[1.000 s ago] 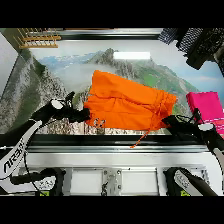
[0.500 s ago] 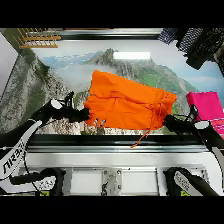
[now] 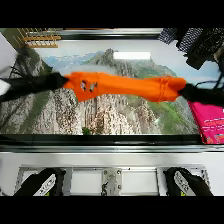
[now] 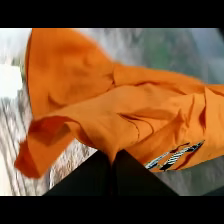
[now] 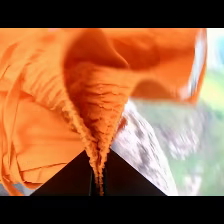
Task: Fold the clothes and pants, and hang the long-sleeved shirts on hangers.
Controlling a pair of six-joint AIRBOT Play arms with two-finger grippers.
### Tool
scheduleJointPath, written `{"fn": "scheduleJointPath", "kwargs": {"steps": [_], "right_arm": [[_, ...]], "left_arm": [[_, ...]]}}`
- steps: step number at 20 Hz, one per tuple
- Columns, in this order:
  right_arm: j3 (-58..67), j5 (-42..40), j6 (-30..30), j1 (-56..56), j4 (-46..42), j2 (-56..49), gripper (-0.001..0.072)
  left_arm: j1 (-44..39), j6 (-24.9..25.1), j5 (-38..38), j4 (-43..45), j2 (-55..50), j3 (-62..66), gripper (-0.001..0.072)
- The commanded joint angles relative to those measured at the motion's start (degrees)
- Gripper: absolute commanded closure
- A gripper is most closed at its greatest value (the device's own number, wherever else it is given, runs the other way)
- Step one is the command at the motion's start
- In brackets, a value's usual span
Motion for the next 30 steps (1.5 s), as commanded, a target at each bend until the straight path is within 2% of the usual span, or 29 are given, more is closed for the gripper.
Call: {"fn": "scheduleJointPath", "kwargs": {"steps": [1,4,8,11,14,18,21,22,23,27,30], "right_arm": [[14.6,6.4,0.02,0.0,6.34,6.25,0.0697],[17.4,6.67,0.48,0.0,9.42,12.68,0.0697],[17.4,12.17,4.66,-0.04,9.29,20.17,0.0696],[17.4,17.51,9.77,-0.04,9.05,23.06,0.0697],[17.33,25.64,15.78,-0.04,6.45,21.88,0.0697],[15.5,27.78,16.26,-0.04,-1.07,16.15,0.0697],[12.28,27.36,14.84,0.02,-6.43,7.41,0.0696],[11.74,26.64,13.4,0.09,-7.5,3.45,0.0697],[11.69,25.49,12.41,0.09,-8.57,-0.46,0.0696],[12.02,14.45,11.32,0.09,-10.21,-14.86,0.0697],[12.55,8.2,11.28,0.09,-10.16,-21.75,0.0697]], "left_arm": [[1.05,0.07,0.0,0.13,12.24,12.48,0.07],[1.05,0.07,2.27,0.61,19.61,17.77,0.07],[1.05,-1.53,2.69,0.63,26.16,21.55,0.0701],[1.05,-2.62,3.96,0.63,27.32,23.52,0.0701],[1.05,-4.44,1.36,0.55,23.5,22.6,0.0701],[0.26,-4.68,3.76,0.0,10.91,16.59,0.0701],[-6.16,-3.45,8.92,0.13,-3.56,17.46,0.0701],[-8.9,-1.49,10.05,0.59,-9.49,19.87,0.0701],[-10.95,0.22,10.78,0.61,-15.15,22.69,0.0701],[-14.34,-0.33,10.71,0.35,-36.04,37.16,0.0701],[-13.33,-0.74,10.19,0.42,-43.45,43.54,0.0701]]}}
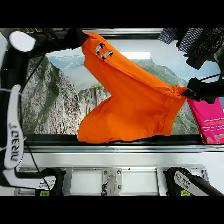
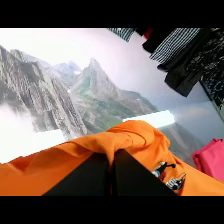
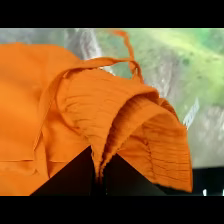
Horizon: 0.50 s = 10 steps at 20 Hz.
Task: Fold the clothes and pants, and hang the long-sleeved shirts on hangers.
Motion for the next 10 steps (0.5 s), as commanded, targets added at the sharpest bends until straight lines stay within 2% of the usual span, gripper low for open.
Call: {"fn": "scheduleJointPath", "kwargs": {"steps": [1,4,6,8,10], "right_arm": [[0.26,-8.26,-0.83,0.35,-1.05,-8.35,0.0697],[0.26,-9.81,-2.67,1.14,-1.01,-8.74,0.0697],[0.07,-9.51,-3.1,2.23,-2.32,-7.04,0.0697],[-1.14,-8.92,-3.06,4.35,-6.32,-4.15,0.0697],[-4.24,-8.22,-2.64,6.54,-9.92,-1.49,0.0697]], "left_arm": [[0.48,-0.94,-1.49,-0.07,-10.54,8.15,0.07],[3.02,-2.93,-6.38,0.11,-11.06,8.79,0.0702],[4.61,-3.34,-12.28,0.63,-9.79,8.74,0.0702],[4.7,-3.37,-16.26,7.13,-6.14,5.57,0.0702],[4.28,-3.96,-16.26,12.94,-0.72,-2.78,0.0702]]}}
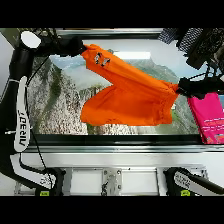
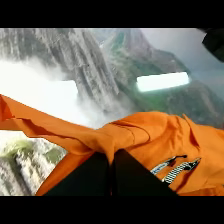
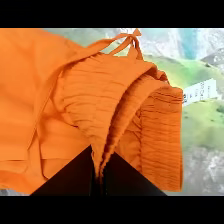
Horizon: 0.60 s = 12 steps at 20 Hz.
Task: Fold the clothes and pants, and hang the long-sleeved shirts on hangers.
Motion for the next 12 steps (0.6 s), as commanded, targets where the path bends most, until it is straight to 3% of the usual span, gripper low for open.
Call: {"fn": "scheduleJointPath", "kwargs": {"steps": [1,6,12], "right_arm": [[-4.9,0.15,0.04,3.3,-5.97,3.85,0.0697],[-17.62,-1.36,0.22,3.89,-7.43,5.77,0.0697],[-29.92,-13.35,0.24,4.59,-7.17,5.7,0.0696]], "left_arm": [[0.31,-0.87,-3.78,9.01,7.3,-11.63,0.0701],[0.33,-0.63,1.79,9.81,18.08,-42.07,0.0701],[-1.03,-0.63,16.83,6.49,20.31,-66.2,0.0701]]}}
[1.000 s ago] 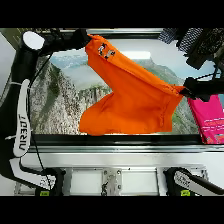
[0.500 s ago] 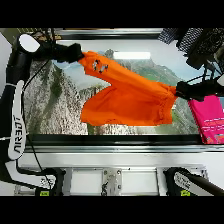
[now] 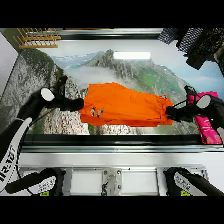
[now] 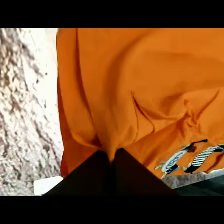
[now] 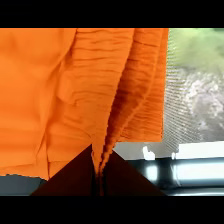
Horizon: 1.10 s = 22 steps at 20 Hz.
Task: Fold the clothes and pants, and hang the long-sleeved shirts on hangers.
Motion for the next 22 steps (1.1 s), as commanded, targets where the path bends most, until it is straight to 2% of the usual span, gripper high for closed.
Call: {"fn": "scheduleJointPath", "kwargs": {"steps": [1,4,7,8,9,10,11,12,13,16,19,20,21,22], "right_arm": [[-7.02,-7.5,0.17,0.42,0.66,-0.09,0.0696],[-9.84,-9.57,0.13,0.59,1.92,-0.85,0.0695],[-10.19,-10.71,0.17,0.59,1.97,-1.42,0.0693],[-10.16,-10.82,0.15,0.57,2.32,-1.4,0.0687],[-10.12,-10.82,0.04,0.42,3.21,-1.36,0.065],[-9.99,-10.6,-0.28,0.17,4.5,-1.03,0.0414],[-9.42,-9.73,-0.28,-0.17,5.92,-0.28,0.0075],[-8.31,-7.69,-0.48,-0.68,6.62,0.76,-0.0008],[-6.71,-4.59,-1.92,-1.66,6.78,2.25,-0.0008],[-1.95,4.07,-6.75,-7.34,6.88,6.88,-0.0008],[-0.59,5.73,-13.68,-15.74,11.74,6.54,-0.0008],[-0.59,5.77,-17.33,-18.45,14.99,4.63,-0.0008],[-0.59,5.75,-20.68,-20.48,17.92,2.03,-0.0008],[-0.59,5.7,-23.76,-22.25,20.57,-1.4,-0.0008]], "left_arm": [[-1.03,0.02,9.68,-3.21,-0.15,-11.08,0.0701],[-1.36,-0.02,12.63,-4.59,-1.22,-12.57,0.0701],[-0.76,0.0,11.85,-4.46,-1.2,-12.57,0.0701],[-0.46,0.0,10.88,-4.57,-1.07,-12.57,0.0701],[-0.52,0.07,9.99,-4.5,-0.48,-12.57,0.0699],[-0.37,0.83,9.73,-4.44,0.76,-12.52,0.0581],[-0.04,1.09,9.53,-4.37,2.84,-12.46,0.0344],[0.57,1.05,8.9,-4.46,5.42,-12.46,0.0225],[1.44,0.9,7.15,-4.46,8.41,-12.46,0.019],[4.15,0.39,-1.11,-4.46,16.7,-12.46,0.019],[3.96,0.0,-4.04,-4.81,21.7,-12.46,0.0195],[3.08,-1.09,-3.28,-4.79,22.75,-12.48,0.0289],[2.12,-1.6,-2.34,-4.79,23.34,-12.46,0.0432],[0.66,-1.57,-1.05,-4.79,23.71,-12.48,0.064]]}}
